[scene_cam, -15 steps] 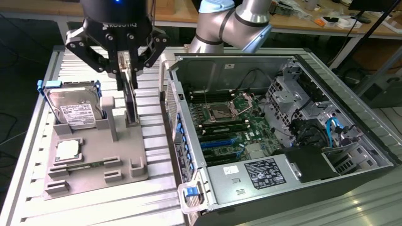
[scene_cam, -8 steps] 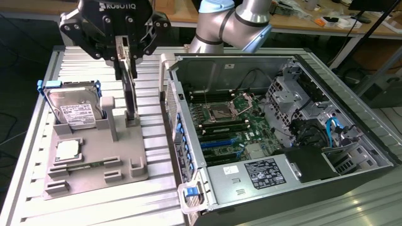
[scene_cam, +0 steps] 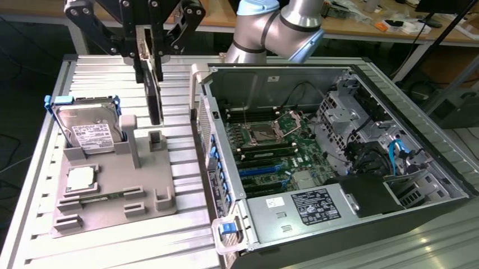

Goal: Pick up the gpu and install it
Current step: 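Pick up the gpu and move the gpu toward the slot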

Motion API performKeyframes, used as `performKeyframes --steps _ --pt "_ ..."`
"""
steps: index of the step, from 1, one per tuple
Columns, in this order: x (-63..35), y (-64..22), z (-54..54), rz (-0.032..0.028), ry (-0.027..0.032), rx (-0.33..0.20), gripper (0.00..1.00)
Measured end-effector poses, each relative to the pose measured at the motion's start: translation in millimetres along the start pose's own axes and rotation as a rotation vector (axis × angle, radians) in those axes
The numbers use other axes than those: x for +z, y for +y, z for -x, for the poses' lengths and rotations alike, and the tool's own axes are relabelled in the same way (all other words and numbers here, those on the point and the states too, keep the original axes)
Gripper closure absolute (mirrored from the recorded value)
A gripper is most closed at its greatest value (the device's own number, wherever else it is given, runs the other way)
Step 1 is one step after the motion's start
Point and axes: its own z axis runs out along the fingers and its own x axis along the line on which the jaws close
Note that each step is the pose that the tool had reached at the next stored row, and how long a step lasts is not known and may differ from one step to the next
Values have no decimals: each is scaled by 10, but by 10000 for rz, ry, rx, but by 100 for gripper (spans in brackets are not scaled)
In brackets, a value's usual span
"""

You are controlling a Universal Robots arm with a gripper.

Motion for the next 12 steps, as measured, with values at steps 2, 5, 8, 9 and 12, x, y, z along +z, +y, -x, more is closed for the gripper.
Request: performKeyframes --steps 2,5,8,9,12 --pt "1 -5 47 15 109 2 73" --pt "2 -13 128 41 291 6 73" --pt "3 -22 208 62 459 9 73" --pt "3 -24 225 66 496 9 73" --pt "-5 -27 259 71 564 11 73"
